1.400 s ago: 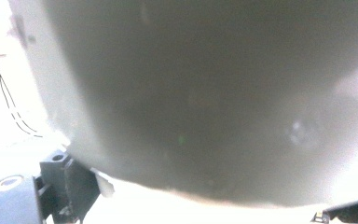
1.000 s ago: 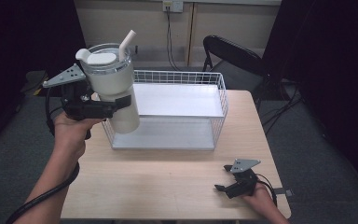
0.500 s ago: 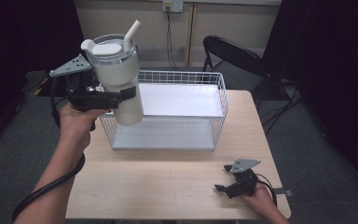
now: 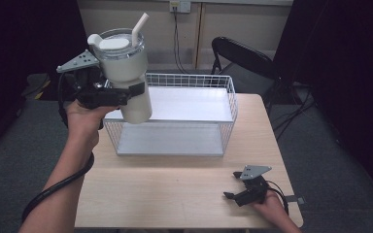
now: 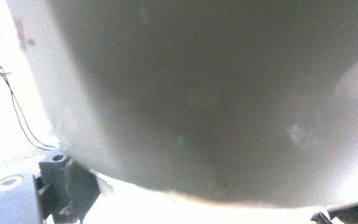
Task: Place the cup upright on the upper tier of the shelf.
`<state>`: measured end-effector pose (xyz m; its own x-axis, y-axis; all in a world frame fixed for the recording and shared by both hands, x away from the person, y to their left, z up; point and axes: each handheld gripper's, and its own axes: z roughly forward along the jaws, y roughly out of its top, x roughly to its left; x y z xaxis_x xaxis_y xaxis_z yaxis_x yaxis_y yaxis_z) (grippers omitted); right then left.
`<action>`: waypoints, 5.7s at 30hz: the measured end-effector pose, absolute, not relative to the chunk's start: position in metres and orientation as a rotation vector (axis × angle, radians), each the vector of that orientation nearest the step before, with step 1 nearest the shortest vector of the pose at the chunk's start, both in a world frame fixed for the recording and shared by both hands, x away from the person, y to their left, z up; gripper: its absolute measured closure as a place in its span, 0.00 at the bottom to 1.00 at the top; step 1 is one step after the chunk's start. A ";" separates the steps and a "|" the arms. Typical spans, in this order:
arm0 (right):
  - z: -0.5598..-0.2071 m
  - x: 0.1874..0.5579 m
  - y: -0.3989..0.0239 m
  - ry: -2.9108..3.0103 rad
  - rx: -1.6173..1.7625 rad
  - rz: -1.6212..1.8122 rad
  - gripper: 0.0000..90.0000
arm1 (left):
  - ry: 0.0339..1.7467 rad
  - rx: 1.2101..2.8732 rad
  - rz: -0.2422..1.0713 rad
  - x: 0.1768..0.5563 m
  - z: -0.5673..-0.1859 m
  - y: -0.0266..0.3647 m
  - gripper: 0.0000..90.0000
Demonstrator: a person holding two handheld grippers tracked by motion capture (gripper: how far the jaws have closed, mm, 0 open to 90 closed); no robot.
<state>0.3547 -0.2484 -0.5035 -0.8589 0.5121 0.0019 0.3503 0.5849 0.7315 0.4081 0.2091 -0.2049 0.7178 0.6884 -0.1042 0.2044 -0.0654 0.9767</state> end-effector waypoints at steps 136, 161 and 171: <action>-0.504 0.355 -0.248 2.605 0.719 1.135 0.14 | 0.846 1.650 0.602 0.503 -0.261 0.153 0.11; -0.504 0.354 -0.248 2.605 0.719 1.137 0.14 | 0.873 1.660 0.557 0.492 -0.274 0.163 0.09; -0.504 0.354 -0.248 2.605 0.719 1.136 0.14 | 0.864 1.709 0.531 0.475 -0.283 0.177 0.15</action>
